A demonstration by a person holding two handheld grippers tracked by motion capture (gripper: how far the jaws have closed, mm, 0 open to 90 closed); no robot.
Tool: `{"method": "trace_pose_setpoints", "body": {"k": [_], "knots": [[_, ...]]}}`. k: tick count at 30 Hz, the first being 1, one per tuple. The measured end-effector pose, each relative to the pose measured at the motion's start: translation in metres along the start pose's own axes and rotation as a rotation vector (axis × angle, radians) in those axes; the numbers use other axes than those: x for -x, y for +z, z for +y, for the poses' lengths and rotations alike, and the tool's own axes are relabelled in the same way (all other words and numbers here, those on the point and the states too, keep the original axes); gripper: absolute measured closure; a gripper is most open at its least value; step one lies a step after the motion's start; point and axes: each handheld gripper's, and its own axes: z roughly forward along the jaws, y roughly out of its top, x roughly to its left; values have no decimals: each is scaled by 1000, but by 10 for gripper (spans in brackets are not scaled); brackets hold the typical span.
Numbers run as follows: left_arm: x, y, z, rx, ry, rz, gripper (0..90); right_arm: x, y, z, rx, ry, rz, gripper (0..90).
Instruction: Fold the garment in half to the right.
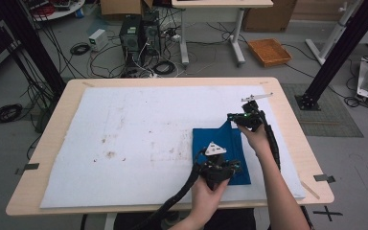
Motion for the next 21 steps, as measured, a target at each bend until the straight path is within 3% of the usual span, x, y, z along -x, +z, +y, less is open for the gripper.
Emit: {"method": "trace_pose_setpoints", "body": {"k": [4,6,8,11,14,16,21], "knots": [[3,14,-1,-11,-5,-13,814,11,-3,-7,-15,11,-36,900],[4,19,-2,-7,-9,-39,797,15,-4,-10,-13,13,-54,900],[5,22,-3,-6,-2,-70,709,18,-5,-13,-13,11,-79,900],[8,20,-5,14,41,-70,630,22,-6,-19,-11,25,-105,898],[7,11,-4,28,79,-46,556,24,-12,-24,7,42,-119,889],[5,3,-1,41,103,-34,533,23,-16,-26,12,38,-142,820],[-3,-30,7,79,174,10,511,18,-28,-25,57,44,-156,752]]}}
